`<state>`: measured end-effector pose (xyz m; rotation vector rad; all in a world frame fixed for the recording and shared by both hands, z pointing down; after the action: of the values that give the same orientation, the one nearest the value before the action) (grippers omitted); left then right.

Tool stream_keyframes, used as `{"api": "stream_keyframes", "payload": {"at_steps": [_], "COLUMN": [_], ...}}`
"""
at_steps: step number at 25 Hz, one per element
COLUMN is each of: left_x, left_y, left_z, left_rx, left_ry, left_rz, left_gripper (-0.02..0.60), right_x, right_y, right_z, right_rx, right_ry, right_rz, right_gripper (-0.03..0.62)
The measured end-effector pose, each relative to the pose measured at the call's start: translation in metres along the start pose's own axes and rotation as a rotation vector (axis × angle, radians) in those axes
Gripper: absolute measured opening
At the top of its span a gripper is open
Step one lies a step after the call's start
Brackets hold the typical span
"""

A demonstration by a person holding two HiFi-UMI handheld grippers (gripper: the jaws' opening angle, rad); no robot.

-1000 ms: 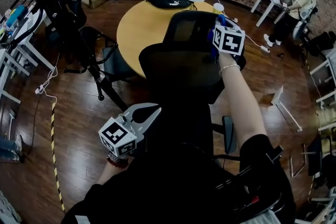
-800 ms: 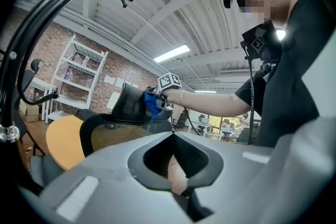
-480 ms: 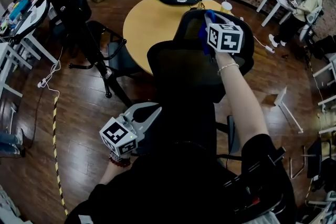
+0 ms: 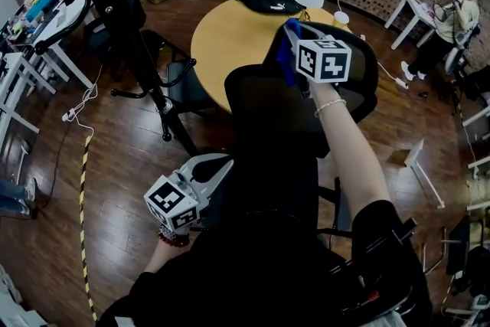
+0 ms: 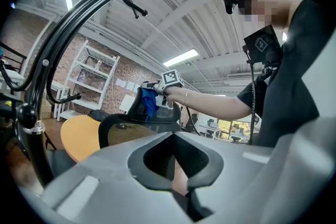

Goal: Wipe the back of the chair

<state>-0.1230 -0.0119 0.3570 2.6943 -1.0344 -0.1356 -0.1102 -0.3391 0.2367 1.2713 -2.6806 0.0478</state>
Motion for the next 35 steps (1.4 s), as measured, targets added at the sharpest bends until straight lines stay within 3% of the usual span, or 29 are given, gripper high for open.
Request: {"api": "stream_keyframes", "payload": {"at_steps": [8, 11, 14, 20, 25, 28, 35], "left_x": [0.006, 0.009, 0.012, 0.01, 0.015, 0.009, 0.001], "left_y": [-0.002, -0.004, -0.009, -0.004, 0.0, 0.003, 0.009], "left_z": [-0.002, 0.002, 0.007, 0.012, 0.01, 0.011, 0.012], "left_rx": [0.01, 0.03, 0.068, 0.058, 0.036, 0.031, 0.015], "left_ry": [0.008, 0.014, 0.017, -0.015, -0.014, -0.02, -0.035], "left_rz": [0.013, 0.009, -0.017, -0.03, -0.027, -0.007, 0.029], "left_gripper": [0.006, 0.006, 0.006, 0.006, 0.006, 0.006, 0.006], "right_x": [-0.015, -0.037, -0.065, -0.126, -0.152, -0.145, -0.122], "right_y": [0.038, 0.022, -0.023, -0.118, -0.184, -0.201, -0.193], "right_z": [0.006, 0.011, 0.012, -0.002, -0.029, -0.047, -0.048], "right_rx": [0.014, 0.057, 0.069, -0.04, -0.097, -0.139, -0.191], "right_ry": [-0.12, -0.214, -0.255, -0.218, -0.117, -0.071, -0.057], "right_rz": [0.14, 0.14, 0.071, -0.128, -0.317, -0.385, -0.441], "right_gripper": [0.041, 0.041, 0.042, 0.041, 0.041, 0.041, 0.041]}}
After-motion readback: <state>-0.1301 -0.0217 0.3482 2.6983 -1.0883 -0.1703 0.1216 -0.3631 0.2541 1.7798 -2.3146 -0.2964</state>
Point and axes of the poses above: the fingertips, and each gripper's own axes: x forward along the fingers, y to its left, z out of its top, the point moved 1 cm from there along -x, backward along the fingers, and after that the axes turned 12 degrees about -z, right-handed, at the moved point
